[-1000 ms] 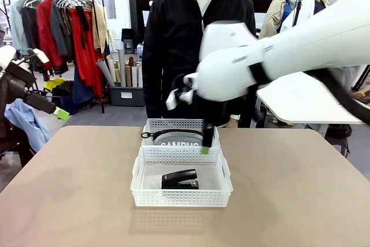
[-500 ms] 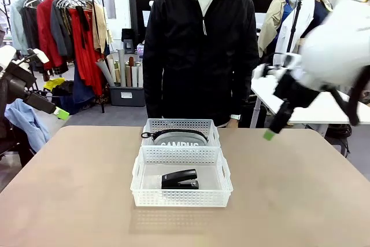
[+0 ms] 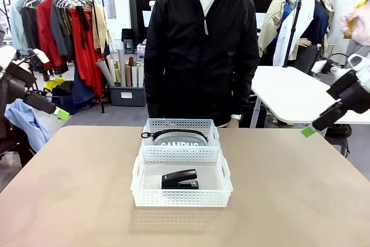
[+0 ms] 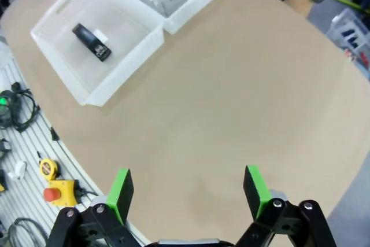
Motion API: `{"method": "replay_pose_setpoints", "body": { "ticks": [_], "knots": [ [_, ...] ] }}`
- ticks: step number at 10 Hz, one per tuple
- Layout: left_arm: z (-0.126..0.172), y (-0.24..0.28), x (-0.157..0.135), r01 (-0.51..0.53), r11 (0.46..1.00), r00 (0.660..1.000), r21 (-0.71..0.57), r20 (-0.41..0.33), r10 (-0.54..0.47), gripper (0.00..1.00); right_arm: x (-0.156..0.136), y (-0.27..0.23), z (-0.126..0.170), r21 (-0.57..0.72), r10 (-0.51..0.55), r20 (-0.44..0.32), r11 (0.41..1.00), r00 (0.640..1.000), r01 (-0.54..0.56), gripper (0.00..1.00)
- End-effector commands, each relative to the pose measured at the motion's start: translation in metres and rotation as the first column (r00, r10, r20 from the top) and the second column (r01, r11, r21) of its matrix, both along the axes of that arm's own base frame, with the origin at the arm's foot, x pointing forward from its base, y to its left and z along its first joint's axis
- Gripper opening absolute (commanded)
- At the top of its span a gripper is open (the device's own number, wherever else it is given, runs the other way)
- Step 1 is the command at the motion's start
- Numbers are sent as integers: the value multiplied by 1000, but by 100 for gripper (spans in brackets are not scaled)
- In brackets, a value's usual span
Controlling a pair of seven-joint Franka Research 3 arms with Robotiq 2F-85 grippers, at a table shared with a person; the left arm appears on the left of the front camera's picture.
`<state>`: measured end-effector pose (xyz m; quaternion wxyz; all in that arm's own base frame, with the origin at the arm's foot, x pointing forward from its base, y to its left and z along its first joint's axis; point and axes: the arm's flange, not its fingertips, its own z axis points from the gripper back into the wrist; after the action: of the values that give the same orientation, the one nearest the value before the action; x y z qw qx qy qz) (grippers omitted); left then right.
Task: Distribute items into two baskets.
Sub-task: Place the picked Stapler into the Organizing basket as instructed by the person.
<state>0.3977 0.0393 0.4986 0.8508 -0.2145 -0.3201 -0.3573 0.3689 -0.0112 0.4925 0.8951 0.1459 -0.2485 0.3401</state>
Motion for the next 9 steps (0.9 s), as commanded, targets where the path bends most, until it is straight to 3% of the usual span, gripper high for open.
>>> {"method": "replay_pose_setpoints", "body": {
  "ticks": [1, 2, 3, 4, 7, 9],
  "knots": [
    [2, -1, 1, -8, 1000, 1000, -3, -7, 8, 100, 30, -17, -4, 57, 60, 47, 996, 997, -63, 100],
    [2, -1, 1, -8, 1000, 1000, -3, -7, 8, 100, 32, -25, -6, 83, 65, 74, 994, 995, -71, 100],
    [2, -1, 1, -8, 1000, 1000, -3, -7, 8, 100, 30, -36, -5, 153, 86, 170, 982, 982, -113, 100],
    [2, -1, 1, -8, 1000, 1000, -3, -7, 8, 100, 27, -43, -7, 190, 77, 214, 974, 974, -119, 100],
    [2, -1, 1, -8, 1000, 1000, -3, -7, 8, 100, 26, -41, -6, 193, 105, 228, 970, 968, -150, 100],
    [2, -1, 1, -8, 1000, 1000, -3, -7, 8, 100, 21, -47, 1, 176, 52, 193, 981, 980, -87, 100]
  ]
}}
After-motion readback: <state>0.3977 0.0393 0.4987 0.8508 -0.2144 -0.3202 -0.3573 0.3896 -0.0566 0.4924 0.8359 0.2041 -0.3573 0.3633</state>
